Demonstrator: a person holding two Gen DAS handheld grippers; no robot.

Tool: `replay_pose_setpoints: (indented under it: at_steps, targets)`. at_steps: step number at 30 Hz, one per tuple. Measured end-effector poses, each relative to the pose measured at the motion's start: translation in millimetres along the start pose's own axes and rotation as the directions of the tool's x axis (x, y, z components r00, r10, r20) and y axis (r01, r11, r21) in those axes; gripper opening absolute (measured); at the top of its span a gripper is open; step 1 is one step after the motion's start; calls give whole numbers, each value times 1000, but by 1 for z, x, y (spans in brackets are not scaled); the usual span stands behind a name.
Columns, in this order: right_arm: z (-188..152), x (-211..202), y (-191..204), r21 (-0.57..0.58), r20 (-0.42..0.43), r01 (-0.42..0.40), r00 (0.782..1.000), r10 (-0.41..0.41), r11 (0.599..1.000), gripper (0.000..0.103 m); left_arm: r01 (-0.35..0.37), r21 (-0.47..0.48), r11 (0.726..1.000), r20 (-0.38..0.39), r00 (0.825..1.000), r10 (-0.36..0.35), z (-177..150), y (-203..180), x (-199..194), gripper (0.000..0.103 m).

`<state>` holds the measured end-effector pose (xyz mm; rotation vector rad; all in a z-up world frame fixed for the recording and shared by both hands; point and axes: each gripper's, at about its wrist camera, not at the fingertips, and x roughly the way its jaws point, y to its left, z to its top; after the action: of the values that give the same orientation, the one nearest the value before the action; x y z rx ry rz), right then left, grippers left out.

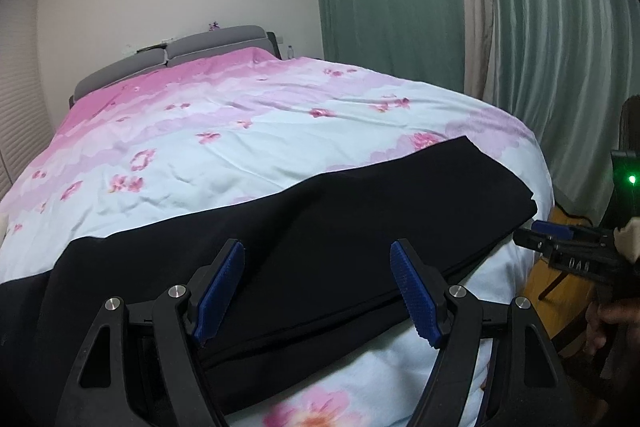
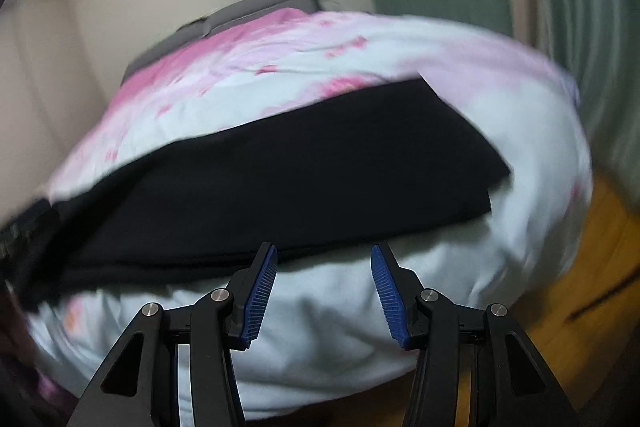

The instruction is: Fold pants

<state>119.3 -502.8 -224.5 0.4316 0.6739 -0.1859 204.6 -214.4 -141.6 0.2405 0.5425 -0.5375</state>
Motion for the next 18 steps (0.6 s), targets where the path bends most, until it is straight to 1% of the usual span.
replay_pose_setpoints:
  at_steps: [2,3,5,9,11,14,15,16,17,18]
  targets:
    - [-1,8,-16,80,-14,-18,1000,19,997,50,12,12,1000,-10,1000,-12,2,-9,9,75]
    - [0,13,-25,130,-21,-42,999,45,991,50,18,16,1000,-12,1000,-18,2,-13,14,75]
    - [0,21,-35,190,-31,-77,996,84,979,50,36,24,999,-19,999,-35,4,-21,21,75]
    - [-2,34,-57,327,-25,-141,987,158,935,50,68,45,997,-19,998,-67,9,-36,28,75]
    - [-1,36,-64,370,-6,-163,984,178,915,50,74,54,996,-16,997,-73,9,-41,28,75]
    - [3,37,-68,390,16,-185,981,194,902,50,75,61,995,-19,997,-74,11,-44,31,75]
    - [5,37,-69,386,22,-182,982,188,904,44,76,60,995,-22,997,-74,11,-44,33,75]
    - [7,36,-69,381,25,-176,983,180,908,24,76,59,995,-26,997,-74,11,-44,34,75]
    - [10,36,-70,378,26,-169,985,172,910,7,74,58,996,-28,997,-73,11,-44,35,75]
    - [13,35,-70,376,27,-161,986,163,912,7,74,58,996,-29,997,-72,12,-44,36,75]
